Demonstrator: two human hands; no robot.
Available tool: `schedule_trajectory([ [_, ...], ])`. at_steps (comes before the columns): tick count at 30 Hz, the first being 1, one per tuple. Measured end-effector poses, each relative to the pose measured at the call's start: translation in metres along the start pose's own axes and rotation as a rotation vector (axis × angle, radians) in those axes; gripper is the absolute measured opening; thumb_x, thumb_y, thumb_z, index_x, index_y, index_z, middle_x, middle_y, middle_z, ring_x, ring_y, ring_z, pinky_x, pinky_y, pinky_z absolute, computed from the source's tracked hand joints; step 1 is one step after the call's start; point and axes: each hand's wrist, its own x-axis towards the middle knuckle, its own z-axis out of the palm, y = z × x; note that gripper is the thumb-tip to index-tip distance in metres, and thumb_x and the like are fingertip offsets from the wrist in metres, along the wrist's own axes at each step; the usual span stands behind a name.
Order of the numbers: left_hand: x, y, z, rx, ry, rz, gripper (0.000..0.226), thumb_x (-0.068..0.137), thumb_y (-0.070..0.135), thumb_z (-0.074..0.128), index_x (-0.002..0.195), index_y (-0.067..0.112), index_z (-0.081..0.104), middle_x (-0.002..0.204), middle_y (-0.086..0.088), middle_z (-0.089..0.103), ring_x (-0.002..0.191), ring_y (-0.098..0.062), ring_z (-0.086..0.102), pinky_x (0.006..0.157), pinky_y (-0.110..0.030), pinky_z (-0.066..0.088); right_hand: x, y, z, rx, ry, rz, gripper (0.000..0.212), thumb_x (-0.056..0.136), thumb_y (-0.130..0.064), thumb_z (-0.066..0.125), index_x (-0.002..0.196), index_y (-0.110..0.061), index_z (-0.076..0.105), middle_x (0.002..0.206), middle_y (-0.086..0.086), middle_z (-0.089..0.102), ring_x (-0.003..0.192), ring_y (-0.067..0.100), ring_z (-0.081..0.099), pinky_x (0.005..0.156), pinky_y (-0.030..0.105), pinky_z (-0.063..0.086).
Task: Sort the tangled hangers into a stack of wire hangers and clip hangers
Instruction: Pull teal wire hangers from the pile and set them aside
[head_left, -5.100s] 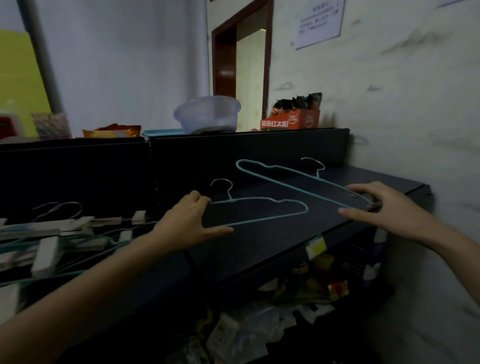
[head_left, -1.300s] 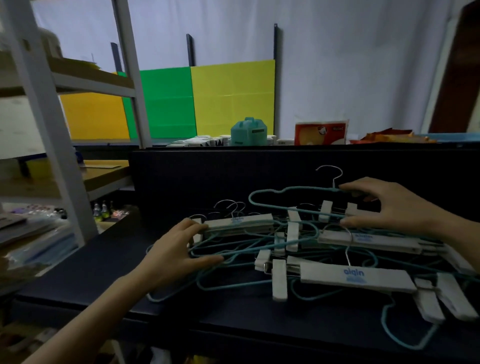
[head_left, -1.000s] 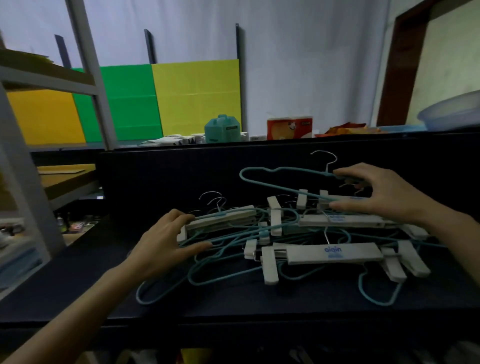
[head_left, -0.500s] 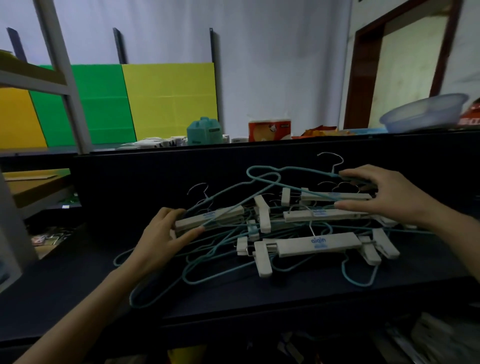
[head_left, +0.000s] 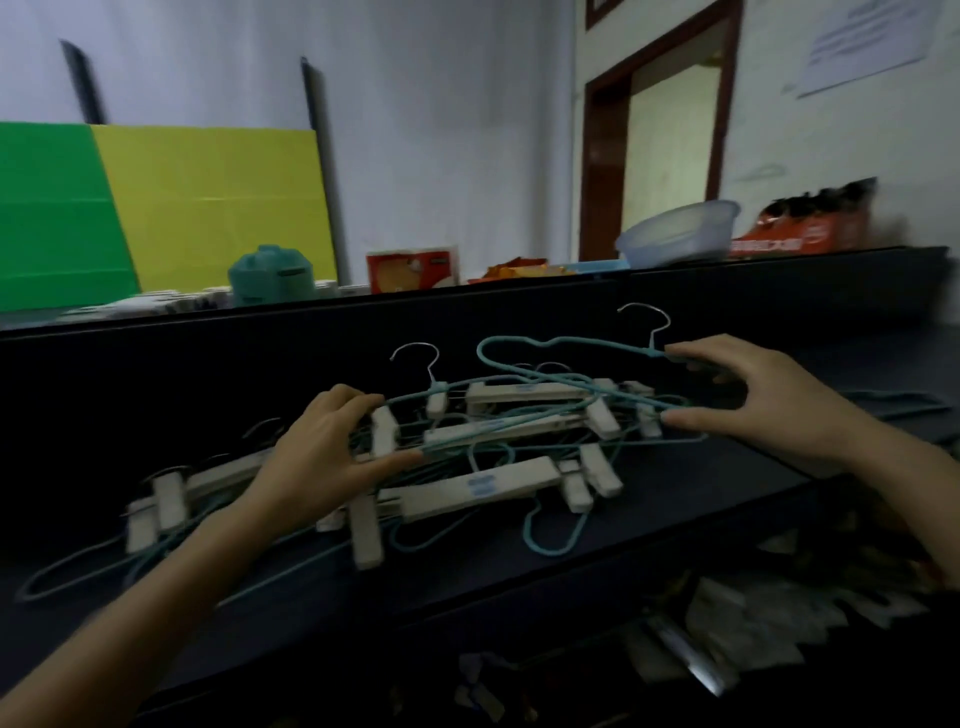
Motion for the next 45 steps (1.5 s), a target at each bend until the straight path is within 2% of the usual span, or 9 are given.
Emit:
schedule_trajectory([
  [6, 0.033, 0.095, 0.053, -0.028, -0.047, 0.131, 0.116, 0.048, 0.095, 0.020, 0.134, 0.020, 0.041, 0.126, 0.001, 0.044, 0.113, -0.015, 0.042, 0.095, -0.030, 0.038, -0.052, 0.072, -0.058, -0.057, 0.006, 0.114, 0.077, 0.059, -0.058, 0.064, 0.129, -0.030, 0.049, 0.126, -0.014, 0.049, 0.118, 0.005, 0.046, 0.095, 0.023, 0.034],
  [11, 0.054, 0.183, 0.101, -0.076, -0.120, 0.152, 0.096, 0.063, 0.078, 0.037, 0.137, 0.017, 0.037, 0.135, -0.002, 0.040, 0.123, -0.018, 0.038, 0.102, -0.032, 0.035, -0.087, 0.136, -0.112, -0.097, -0.009, 0.181, 0.091, 0.043, -0.091, 0.051, 0.122, -0.044, 0.044, 0.125, -0.019, 0.047, 0.117, 0.002, 0.044, 0.099, 0.026, 0.035],
  [13, 0.059, 0.214, 0.121, -0.054, -0.095, 0.152, 0.102, 0.062, 0.085, 0.039, 0.137, 0.016, 0.038, 0.134, -0.003, 0.041, 0.124, -0.020, 0.038, 0.102, -0.032, 0.036, -0.097, 0.164, -0.132, -0.110, -0.015, 0.206, 0.097, 0.038, -0.094, 0.047, 0.122, -0.047, 0.041, 0.128, -0.018, 0.046, 0.119, 0.004, 0.043, 0.103, 0.030, 0.036],
  [20, 0.075, 0.307, 0.184, -0.031, -0.105, 0.157, 0.112, 0.056, 0.091, 0.031, 0.138, 0.017, 0.035, 0.132, 0.000, 0.041, 0.120, -0.017, 0.040, 0.097, -0.029, 0.038, -0.121, 0.247, -0.182, -0.088, -0.012, 0.219, 0.081, 0.056, -0.066, 0.064, 0.128, -0.037, 0.043, 0.128, -0.016, 0.047, 0.122, 0.004, 0.045, 0.099, 0.023, 0.033],
  [22, 0.086, 0.328, 0.198, -0.016, -0.116, 0.166, 0.102, 0.063, 0.086, 0.035, 0.138, 0.017, 0.034, 0.131, 0.001, 0.041, 0.120, -0.016, 0.039, 0.097, -0.028, 0.037, -0.122, 0.266, -0.192, -0.086, -0.009, 0.223, 0.082, 0.057, -0.058, 0.066, 0.131, -0.032, 0.044, 0.129, -0.015, 0.047, 0.121, 0.002, 0.043, 0.098, 0.021, 0.031],
  [25, 0.107, 0.352, 0.218, 0.005, -0.102, 0.175, 0.089, 0.070, 0.072, 0.050, 0.137, 0.016, 0.035, 0.128, 0.001, 0.042, 0.119, -0.015, 0.039, 0.097, -0.028, 0.037, -0.122, 0.288, -0.204, -0.079, -0.007, 0.220, 0.082, 0.059, -0.053, 0.067, 0.133, -0.029, 0.043, 0.132, -0.013, 0.047, 0.120, 0.001, 0.042, 0.098, 0.021, 0.031],
  [33, 0.164, 0.393, 0.267, -0.038, -0.112, 0.171, 0.080, 0.072, 0.067, 0.056, 0.132, 0.015, 0.042, 0.122, 0.001, 0.046, 0.112, -0.013, 0.041, 0.089, -0.025, 0.037, -0.102, 0.347, -0.222, -0.100, -0.031, 0.223, 0.087, 0.055, -0.063, 0.065, 0.133, -0.033, 0.043, 0.138, -0.012, 0.046, 0.125, 0.005, 0.042, 0.104, 0.027, 0.034],
  [40, 0.213, 0.408, 0.306, -0.013, -0.185, 0.107, 0.085, 0.069, 0.069, 0.054, 0.133, 0.014, 0.041, 0.122, 0.001, 0.047, 0.114, -0.012, 0.042, 0.090, -0.025, 0.039, -0.052, 0.402, -0.229, -0.085, -0.087, 0.198, 0.091, 0.051, -0.070, 0.061, 0.132, -0.036, 0.042, 0.139, -0.010, 0.045, 0.127, 0.009, 0.042, 0.109, 0.037, 0.036],
  [45, 0.231, 0.403, 0.321, 0.002, -0.251, 0.068, 0.090, 0.066, 0.072, 0.054, 0.134, 0.015, 0.041, 0.124, 0.002, 0.046, 0.114, -0.012, 0.042, 0.093, -0.026, 0.040, -0.016, 0.430, -0.222, -0.065, -0.143, 0.148, 0.086, 0.055, -0.065, 0.064, 0.133, -0.037, 0.040, 0.139, -0.012, 0.043, 0.125, 0.006, 0.040, 0.107, 0.032, 0.035],
])
